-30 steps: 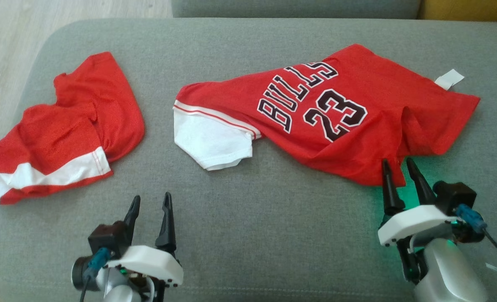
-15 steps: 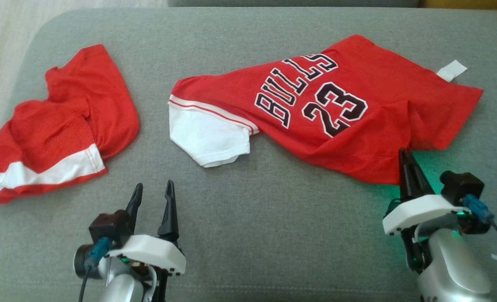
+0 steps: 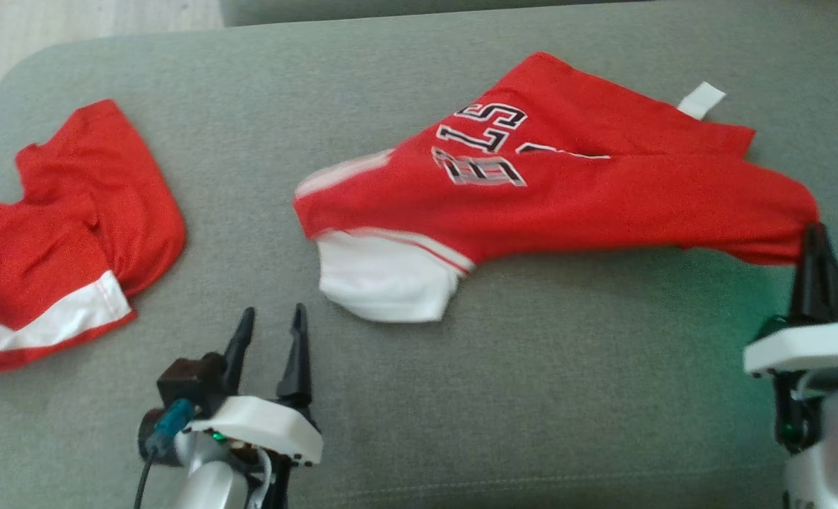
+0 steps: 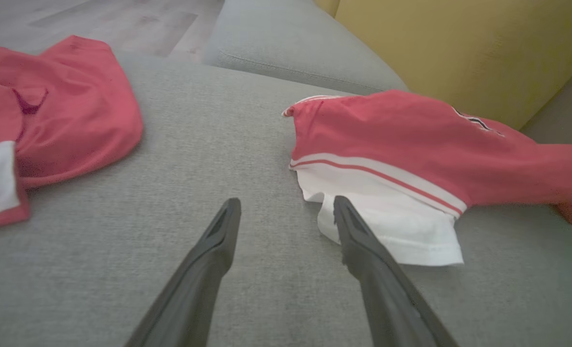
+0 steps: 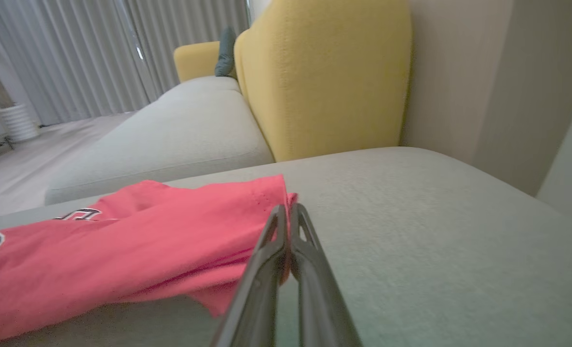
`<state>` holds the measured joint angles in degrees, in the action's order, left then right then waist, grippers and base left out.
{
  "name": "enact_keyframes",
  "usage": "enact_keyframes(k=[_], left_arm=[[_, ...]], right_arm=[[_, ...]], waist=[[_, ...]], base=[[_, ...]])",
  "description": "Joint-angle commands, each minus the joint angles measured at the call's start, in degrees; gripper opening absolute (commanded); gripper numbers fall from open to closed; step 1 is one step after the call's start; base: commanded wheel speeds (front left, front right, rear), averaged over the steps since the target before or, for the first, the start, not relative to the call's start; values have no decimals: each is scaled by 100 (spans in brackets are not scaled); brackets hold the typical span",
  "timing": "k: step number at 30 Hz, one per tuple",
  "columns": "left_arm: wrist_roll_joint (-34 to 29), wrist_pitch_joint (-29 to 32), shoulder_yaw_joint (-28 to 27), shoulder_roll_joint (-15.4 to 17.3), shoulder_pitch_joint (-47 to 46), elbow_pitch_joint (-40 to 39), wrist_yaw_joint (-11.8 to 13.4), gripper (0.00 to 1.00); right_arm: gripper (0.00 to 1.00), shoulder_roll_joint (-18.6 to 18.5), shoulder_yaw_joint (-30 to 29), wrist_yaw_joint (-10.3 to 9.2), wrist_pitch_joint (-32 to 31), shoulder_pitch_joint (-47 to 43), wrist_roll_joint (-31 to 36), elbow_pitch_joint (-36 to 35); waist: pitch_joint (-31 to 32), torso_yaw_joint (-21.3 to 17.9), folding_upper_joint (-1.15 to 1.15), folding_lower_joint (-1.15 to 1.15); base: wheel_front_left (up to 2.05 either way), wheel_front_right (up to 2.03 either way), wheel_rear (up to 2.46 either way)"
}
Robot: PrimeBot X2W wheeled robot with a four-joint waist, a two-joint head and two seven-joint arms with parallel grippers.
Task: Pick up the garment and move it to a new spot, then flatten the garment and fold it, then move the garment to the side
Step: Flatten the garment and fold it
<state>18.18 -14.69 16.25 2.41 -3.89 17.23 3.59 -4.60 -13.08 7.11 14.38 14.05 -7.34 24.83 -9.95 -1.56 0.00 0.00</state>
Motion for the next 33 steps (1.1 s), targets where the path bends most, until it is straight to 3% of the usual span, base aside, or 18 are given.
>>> enact_keyframes(k=[1,8,17,26,33], left_arm=[[70,-31,-89,47,-270,-180,-80,100],[410,-31,263,47,-466,2,-514,100],[646,-31,226,47,-790,396,-516,100],[924,-31,214,47,-1039,924,-964,100],[965,-31,479,47,-1081,848,-1100,100]], right_arm=[[0,-126,31,37,62,27,58,-214],[0,-75,26,37,62,51,80,-223],[0,28,254,37,62,228,66,-228],[0,46,427,37,62,313,54,-253],[0,44,555,37,62,316,17,-241]], waist=[[-16,-98,0,0],[-138,-241,0,0],[-333,-353,0,0],[-467,-441,0,0],[-487,-418,0,0]], base=[[0,0,0],[0,0,0],[0,0,0],[0,0,0],[0,0,0]])
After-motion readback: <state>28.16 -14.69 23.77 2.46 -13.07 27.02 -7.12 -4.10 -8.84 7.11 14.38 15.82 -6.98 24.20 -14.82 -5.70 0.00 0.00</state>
